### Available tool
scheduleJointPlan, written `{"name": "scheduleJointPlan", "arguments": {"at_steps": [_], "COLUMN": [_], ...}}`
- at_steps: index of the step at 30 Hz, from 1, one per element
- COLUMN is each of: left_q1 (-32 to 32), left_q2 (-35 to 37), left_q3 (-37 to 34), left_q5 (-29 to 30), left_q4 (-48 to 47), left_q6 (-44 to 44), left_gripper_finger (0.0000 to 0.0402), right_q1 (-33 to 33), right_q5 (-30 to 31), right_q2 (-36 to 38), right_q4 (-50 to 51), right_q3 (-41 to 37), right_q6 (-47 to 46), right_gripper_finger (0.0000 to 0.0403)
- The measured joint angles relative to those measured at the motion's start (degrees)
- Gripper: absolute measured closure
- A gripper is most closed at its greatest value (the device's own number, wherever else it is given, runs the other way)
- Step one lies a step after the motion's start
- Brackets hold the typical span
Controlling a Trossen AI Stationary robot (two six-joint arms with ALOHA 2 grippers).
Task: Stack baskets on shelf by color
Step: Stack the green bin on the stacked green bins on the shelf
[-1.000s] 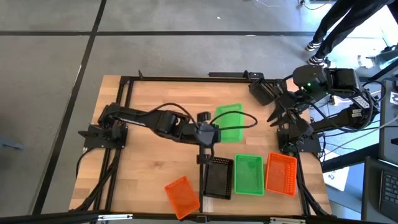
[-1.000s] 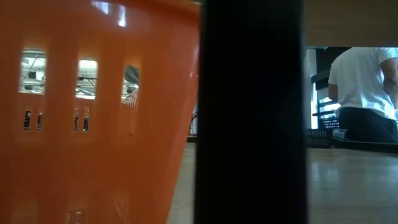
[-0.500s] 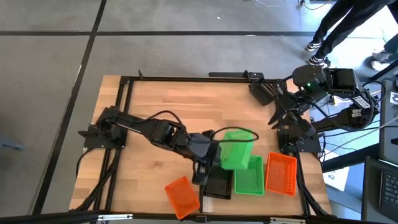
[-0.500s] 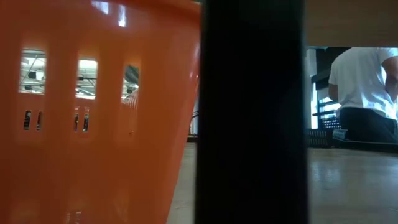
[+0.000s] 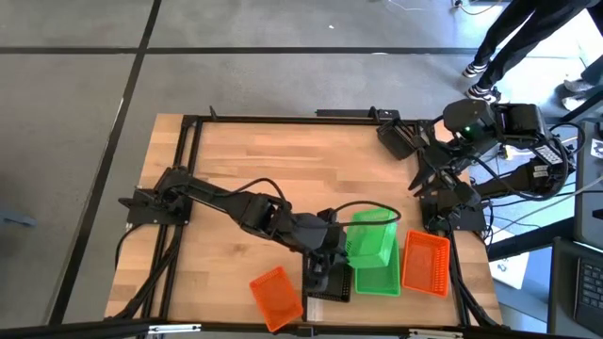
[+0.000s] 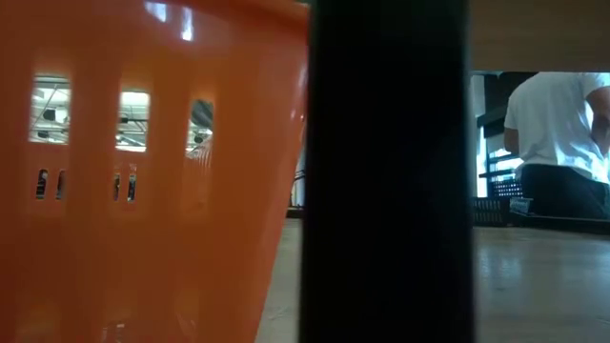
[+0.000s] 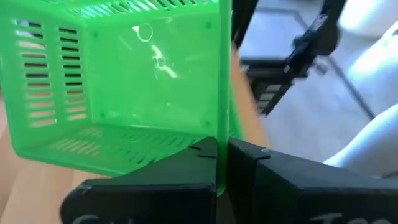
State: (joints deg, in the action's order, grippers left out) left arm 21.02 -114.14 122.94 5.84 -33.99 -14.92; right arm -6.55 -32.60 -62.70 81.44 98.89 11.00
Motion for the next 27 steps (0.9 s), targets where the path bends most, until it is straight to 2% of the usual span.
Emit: {"name": "scheduleJointPlan", "arguments": {"at_steps": [12,21,27], "left_q1": [-1.61,-3.71,-4.53], "left_q2": [-1.02,-1.04,-1.04], "left_q3": [0.01,0.01,0.01], "left_q5": [-0.92,-2.45,-2.57], "left_q4": [-0.02,-0.04,-0.07], "left_q6": [0.45,0.48,0.69], "left_gripper_finger": [0.0401,0.0401,0.0401], "right_q1": [0.0,0.07,0.04], "right_q5": [1.8,-6.36,-5.94], "right_q2": [-3.17,-8.1,-10.87], "right_q4": [-0.1,0.65,1.16], "right_q3": [0.0,-0.07,-0.07], "right_q6": [-0.92,10.57,12.26], "right_gripper_finger": [0.0316,0.0316,0.0316]}}
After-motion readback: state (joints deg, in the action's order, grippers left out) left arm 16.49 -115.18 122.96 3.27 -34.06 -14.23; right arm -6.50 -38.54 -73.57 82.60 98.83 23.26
